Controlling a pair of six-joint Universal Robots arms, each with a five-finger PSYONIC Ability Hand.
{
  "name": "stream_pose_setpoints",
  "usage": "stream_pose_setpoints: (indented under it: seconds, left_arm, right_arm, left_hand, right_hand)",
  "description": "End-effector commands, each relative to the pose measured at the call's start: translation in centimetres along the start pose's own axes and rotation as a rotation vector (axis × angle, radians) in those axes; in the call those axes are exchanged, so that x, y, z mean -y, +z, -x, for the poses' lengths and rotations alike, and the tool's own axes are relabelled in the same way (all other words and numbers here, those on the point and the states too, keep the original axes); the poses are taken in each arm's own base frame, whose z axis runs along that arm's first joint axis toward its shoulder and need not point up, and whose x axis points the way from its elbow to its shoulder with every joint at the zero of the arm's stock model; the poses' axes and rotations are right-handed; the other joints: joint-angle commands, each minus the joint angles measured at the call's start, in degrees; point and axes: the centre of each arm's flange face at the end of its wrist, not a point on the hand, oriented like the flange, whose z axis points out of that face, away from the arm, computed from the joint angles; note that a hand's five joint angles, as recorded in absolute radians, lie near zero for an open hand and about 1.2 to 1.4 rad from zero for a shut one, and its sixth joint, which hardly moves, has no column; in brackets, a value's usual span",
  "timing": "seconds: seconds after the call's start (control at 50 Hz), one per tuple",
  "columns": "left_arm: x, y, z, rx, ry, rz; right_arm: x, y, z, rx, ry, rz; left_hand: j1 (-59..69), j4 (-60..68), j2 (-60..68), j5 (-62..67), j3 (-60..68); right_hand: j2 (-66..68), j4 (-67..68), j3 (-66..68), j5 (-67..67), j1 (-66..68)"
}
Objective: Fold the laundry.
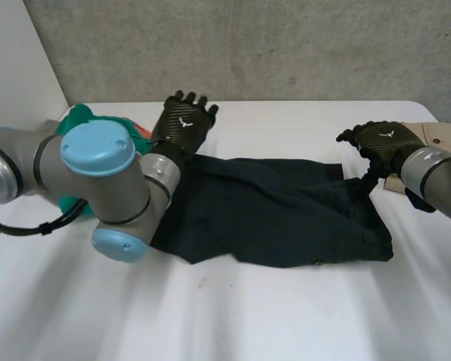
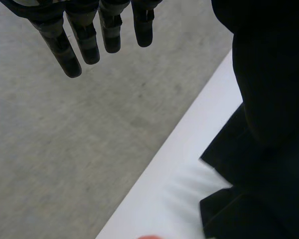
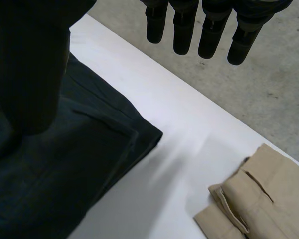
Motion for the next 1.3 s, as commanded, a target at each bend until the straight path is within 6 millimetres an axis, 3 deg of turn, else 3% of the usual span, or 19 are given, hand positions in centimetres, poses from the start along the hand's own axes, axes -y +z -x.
stream_pose_setpoints:
  seconds: [0.02,0.16,0.22,0.3,0.32,0.34,0.48,0.52,0.6,0.68,0.82,0.86,0.9,0.92,0.94,1.02,1.12,1.22,1.3]
  left_arm:
    - [-1.3,0.3,-1.6,-0.15,-0.005,0.072]
    - [-3.6,1.3,-2.0,-0.16,-0.002,0.116]
    - [-5.1,2.1,-1.7,-0.15,-0.005,0.135]
    - [-6.2,3.0,-1.6,-0.141,-0.006,0.135]
    - [-6.4,3.1,-1.6,-0.139,-0.006,0.134]
    - [-6.3,3.5,-1.5,-0.13,-0.004,0.124]
    - [-5.6,5.3,0.1,-0.048,0.008,0.034]
    - [-5.7,5.7,0.6,-0.028,0.01,0.022]
    - [-6.5,6.7,0.9,0.01,0.015,0.01]
    - [-7.9,7.7,2.2,0.086,0.024,0.033]
    - [-9.4,8.5,2.4,0.124,0.062,0.049]
    - [-9.4,8.3,1.8,0.098,0.062,0.045]
    - [-9.3,8.2,1.2,0.08,0.062,0.041]
    - [-9.2,8.1,1.0,0.073,0.061,0.036]
    - [-9.2,8.1,1.0,0.072,0.061,0.035]
    - [-8.6,8.4,1.3,0.082,0.063,0.015]
    - [-7.7,8.9,2.0,0.103,0.067,-0.021]
    - [-7.8,9.1,2.0,0.109,0.069,-0.026]
    - [-8.2,9.1,1.8,0.104,0.067,-0.019]
  right_arm:
    - [0.2,-0.4,0.1,0.043,0.008,0.043]
    - [-1.7,-0.5,1.7,0.126,0.033,0.155]
    - [-2.5,-0.1,2.6,0.155,0.015,0.175]
    - [-4.0,1.2,3.1,0.167,-0.004,0.203]
    - [-4.0,1.9,3.0,0.16,-0.018,0.179]
    - [-3.7,2.4,3.0,0.152,-0.022,0.157]
    - [0.5,6.2,1.1,-0.019,-0.087,-0.197]
    - [0.8,7.0,0.8,-0.045,-0.099,-0.251]
    - [0.4,9.8,0.9,-0.076,-0.119,-0.327]
    - [-1.9,13.0,1.2,-0.087,-0.124,-0.314]
    - [-2.6,15.0,1.2,-0.113,-0.139,-0.34]
    - [-2.0,14.8,1.1,-0.118,-0.135,-0.342]
    - [-0.7,14.0,0.8,-0.122,-0.127,-0.348]
    - [1.1,12.8,0.3,-0.126,-0.122,-0.363]
    - [2.3,11.9,-0.1,-0.128,-0.116,-0.371]
    - [5.8,8.6,-1.3,-0.116,-0.069,-0.374]
    - [7.4,5.1,-1.0,-0.051,-0.027,-0.293]
    - [5.2,3.0,0.5,0.029,0.007,-0.124]
    - [3.0,2.9,1.9,0.091,0.024,-0.053]
  left_hand:
    - [3.0,2.3,2.1,0.9,1.7]
    - [13.7,13.0,12.8,11.7,12.5]
    - [25.6,24.9,24.8,23.6,24.4]
    - [59.6,58.9,58.7,57.5,58.3]
    - [66.6,65.9,65.8,64.6,65.4]
    - [69.2,68.5,68.3,67.1,68.0]
    - [69.2,68.5,68.3,67.2,68.0]
    - [69.2,68.5,68.3,67.2,68.0]
    - [69.2,68.5,68.3,67.2,68.0]
    - [69.2,68.5,68.3,67.2,68.0]
    - [69.2,68.5,68.3,67.2,68.0]
    - [69.2,68.5,68.3,67.2,68.0]
    - [69.2,68.5,68.3,67.2,68.0]
    - [69.2,68.5,68.3,67.2,68.0]
    - [69.2,68.5,68.3,67.2,68.0]
    - [69.2,68.5,68.3,67.2,68.0]
    - [69.2,68.5,68.3,67.2,68.0]
    - [69.2,68.5,68.3,67.2,68.0]
    - [69.2,68.5,68.3,67.2,68.0]
  right_hand:
    - [3.7,3.7,3.6,3.3,4.4]
    - [4.2,4.2,4.1,3.8,4.9]
    - [12.0,11.9,11.8,11.5,12.6]
    - [39.5,39.5,39.4,39.1,40.1]
    - [59.2,59.2,59.1,58.8,59.8]
    - [64.2,64.2,64.1,63.8,64.8]
    - [64.2,64.2,64.1,63.8,64.9]
    - [64.2,64.2,64.1,63.8,64.9]
    - [64.2,64.2,64.1,63.8,64.9]
    - [64.2,64.2,64.1,63.8,64.9]
    - [64.2,64.2,64.1,63.8,64.9]
    - [56.6,56.6,56.5,56.2,57.3]
    - [26.6,26.6,26.5,26.2,27.2]
    - [7.5,7.4,7.3,7.0,8.1]
    - [3.1,3.1,3.0,2.7,3.7]
    - [3.1,3.0,3.0,2.6,3.7]
    - [3.4,3.4,3.3,3.0,4.0]
    - [7.9,7.9,7.8,7.5,8.5]
    - [15.6,15.6,15.5,15.2,16.3]
